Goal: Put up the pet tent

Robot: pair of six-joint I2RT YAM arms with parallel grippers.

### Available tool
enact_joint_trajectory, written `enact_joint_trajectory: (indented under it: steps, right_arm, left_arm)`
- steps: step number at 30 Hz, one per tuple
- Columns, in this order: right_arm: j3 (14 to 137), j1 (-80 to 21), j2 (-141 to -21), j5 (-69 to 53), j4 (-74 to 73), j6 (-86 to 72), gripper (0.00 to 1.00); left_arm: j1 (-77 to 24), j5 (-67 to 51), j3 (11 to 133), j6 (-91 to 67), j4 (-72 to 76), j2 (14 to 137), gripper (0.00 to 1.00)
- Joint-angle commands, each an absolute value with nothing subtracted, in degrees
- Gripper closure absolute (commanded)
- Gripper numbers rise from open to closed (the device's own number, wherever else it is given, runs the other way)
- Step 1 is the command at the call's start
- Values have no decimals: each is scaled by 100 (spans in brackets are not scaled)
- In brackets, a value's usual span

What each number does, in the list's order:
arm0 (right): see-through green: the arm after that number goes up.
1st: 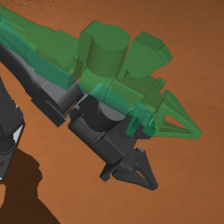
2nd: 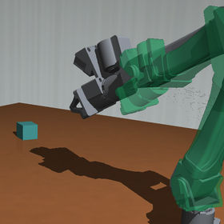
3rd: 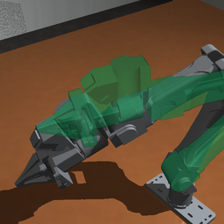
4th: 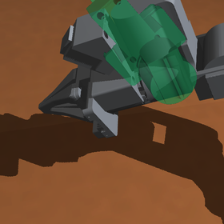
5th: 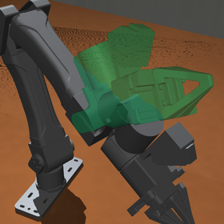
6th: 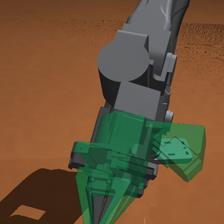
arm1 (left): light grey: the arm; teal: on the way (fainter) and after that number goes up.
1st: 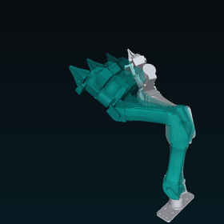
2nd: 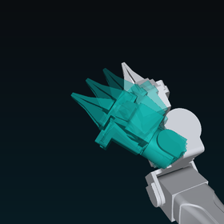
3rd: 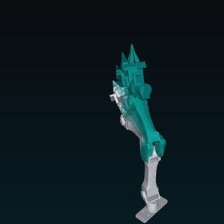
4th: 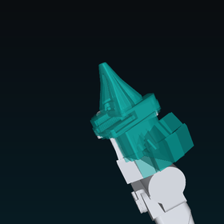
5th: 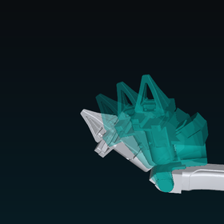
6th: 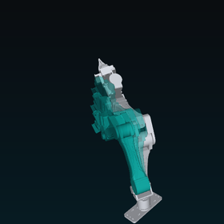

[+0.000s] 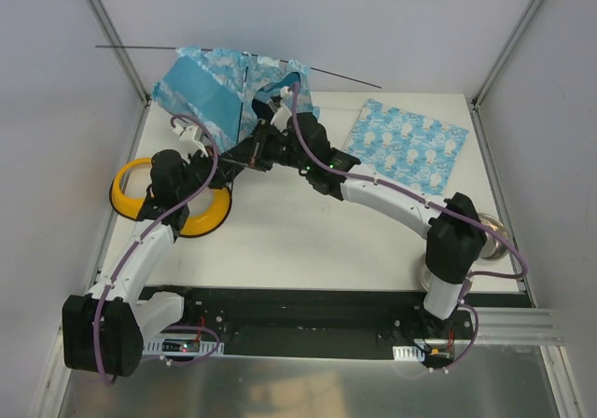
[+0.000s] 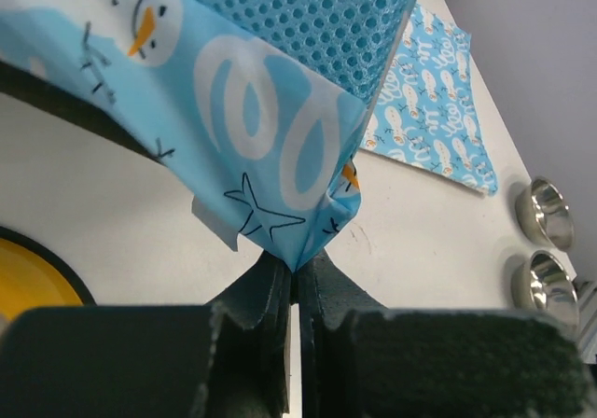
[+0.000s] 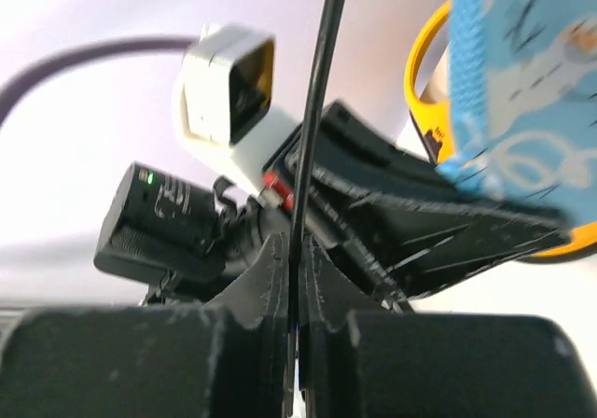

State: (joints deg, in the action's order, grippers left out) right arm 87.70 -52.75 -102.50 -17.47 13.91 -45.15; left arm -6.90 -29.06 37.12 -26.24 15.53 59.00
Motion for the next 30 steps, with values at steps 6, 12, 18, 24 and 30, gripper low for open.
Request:
enact_joint_trajectory:
  steps: [6, 12, 18, 24, 30]
  right_arm:
    - [9254, -4456, -10687, -791, 2610, -4711, 100]
    - [9597, -4342, -11065, -616, 2628, -4772, 100]
    - [9764, -4316, -11285, -203, 2725, -4843, 100]
    - [9835, -4202, -11443, 272, 2690, -4974, 100]
    - [9887, -4113, -11540, 483, 2514, -5028, 100]
  left_arm:
    - [-650, -3234, 3594, -2004, 1362, 5537, 100]
    - [-650, -3313, 3621, -1969, 1231, 5616, 100]
    - [-650, -3279, 3656, -1802, 1020, 5599, 100]
    - [-650, -3077, 3612, -1661, 914, 5546, 100]
    - [-650, -2769, 3560, -1556, 835, 5449, 100]
